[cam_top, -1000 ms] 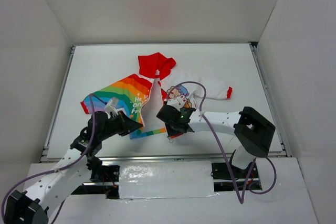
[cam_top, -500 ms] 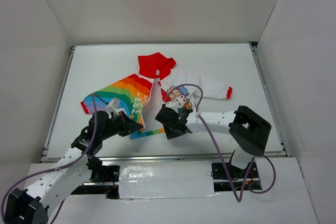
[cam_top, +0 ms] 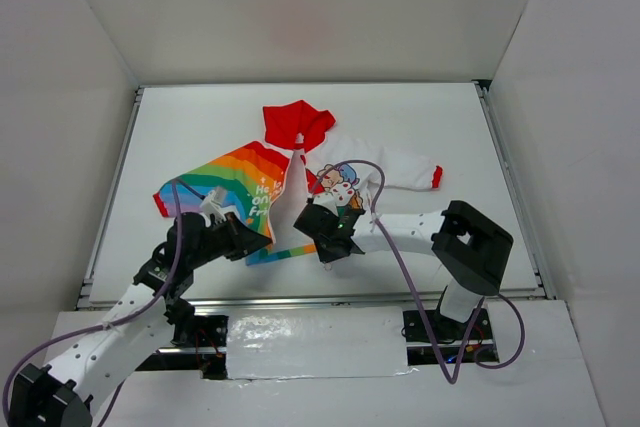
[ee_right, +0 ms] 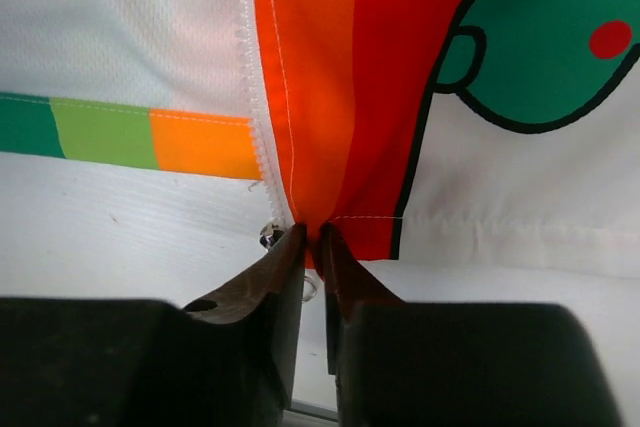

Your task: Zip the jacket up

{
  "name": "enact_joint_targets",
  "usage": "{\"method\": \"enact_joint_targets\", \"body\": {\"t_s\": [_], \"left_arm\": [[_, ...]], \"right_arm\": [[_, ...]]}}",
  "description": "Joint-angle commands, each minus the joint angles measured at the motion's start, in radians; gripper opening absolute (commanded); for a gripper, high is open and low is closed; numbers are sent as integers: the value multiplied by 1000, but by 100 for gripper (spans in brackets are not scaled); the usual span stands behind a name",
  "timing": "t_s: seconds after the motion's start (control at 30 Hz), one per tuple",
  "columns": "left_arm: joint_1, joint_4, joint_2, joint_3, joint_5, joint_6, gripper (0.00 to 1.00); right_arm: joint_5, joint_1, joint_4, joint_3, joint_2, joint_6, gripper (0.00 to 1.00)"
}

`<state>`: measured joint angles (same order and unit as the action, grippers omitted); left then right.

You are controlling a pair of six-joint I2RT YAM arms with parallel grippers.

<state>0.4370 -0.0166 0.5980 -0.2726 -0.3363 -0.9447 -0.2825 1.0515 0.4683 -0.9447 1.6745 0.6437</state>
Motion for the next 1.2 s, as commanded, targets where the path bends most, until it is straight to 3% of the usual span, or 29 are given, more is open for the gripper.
{"method": "enact_joint_targets", "body": {"t_s": [0.0,0.07,0.1,0.33,0.67,0.93,1.07,1.17], "left_arm": [[-4,11,-21,-8,3,17,0],[-4,-9,-24,-8,6,20,0],[-4,-8,-23,-5,6,18,0],[-4,113,17,29,-38,-9,0],[2,469,39,91,-26,-65,0],[3,771,82,147,-35,-108,0],[5,851,98,161,-62,-109,0],[8,938,97,185,-89,-111,0]], "right_arm": [[40,10,-34,27,45,14,16],[45,12,-42,38,33,19,1],[58,12,-52,43,27,19,0],[140,8,-210,124,-107,69,0],[82,8,-500,267,-358,220,0],[189,-11,-732,363,-456,237,0],[250,-24,-922,467,-510,225,0],[266,-28,-1173,569,-558,153,0]]}}
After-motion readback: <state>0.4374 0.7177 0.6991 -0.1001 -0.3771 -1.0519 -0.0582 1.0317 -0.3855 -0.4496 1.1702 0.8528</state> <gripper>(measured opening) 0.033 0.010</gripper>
